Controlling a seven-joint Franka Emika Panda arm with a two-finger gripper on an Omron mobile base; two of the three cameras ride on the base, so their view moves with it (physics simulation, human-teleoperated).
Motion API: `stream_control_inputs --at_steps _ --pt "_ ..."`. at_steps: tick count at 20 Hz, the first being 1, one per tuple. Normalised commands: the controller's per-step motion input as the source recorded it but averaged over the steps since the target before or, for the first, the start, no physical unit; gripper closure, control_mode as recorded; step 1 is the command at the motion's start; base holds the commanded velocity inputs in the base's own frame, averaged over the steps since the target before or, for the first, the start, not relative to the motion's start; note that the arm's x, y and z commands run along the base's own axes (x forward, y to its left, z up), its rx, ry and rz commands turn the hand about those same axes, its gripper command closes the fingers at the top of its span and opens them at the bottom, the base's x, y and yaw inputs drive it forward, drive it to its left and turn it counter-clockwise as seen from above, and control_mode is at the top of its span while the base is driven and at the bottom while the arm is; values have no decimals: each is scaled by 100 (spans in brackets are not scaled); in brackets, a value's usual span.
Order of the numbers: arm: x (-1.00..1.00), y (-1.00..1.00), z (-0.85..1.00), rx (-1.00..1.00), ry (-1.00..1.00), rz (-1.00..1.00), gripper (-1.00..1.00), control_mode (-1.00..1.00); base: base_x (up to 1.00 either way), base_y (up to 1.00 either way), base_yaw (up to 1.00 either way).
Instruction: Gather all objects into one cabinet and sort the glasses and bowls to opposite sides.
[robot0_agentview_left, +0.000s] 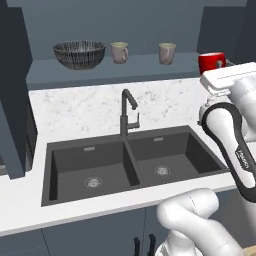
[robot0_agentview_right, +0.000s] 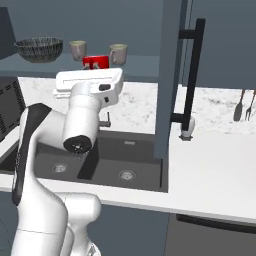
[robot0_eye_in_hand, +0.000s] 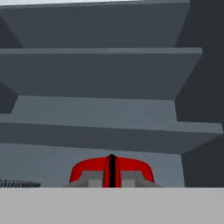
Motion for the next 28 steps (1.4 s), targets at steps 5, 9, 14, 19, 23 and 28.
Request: stream_control_inputs --at_steps 5,9,14,19,23,28 --pt "38 -31 22 1 2 0 100 -100 0 0 0" --pt "52 -26 7 0 8 -1 100 -100 0 0 0" --pt "51 -14 3 0 9 -2 100 -100 0 0 0" --pt "53 -1 2 0 7 -5 100 -100 0 0 0" --pt "54 -8 1 0 6 -6 100 -100 0 0 0" --pt "55 -27 10 0 6 -10 100 -100 0 0 0"
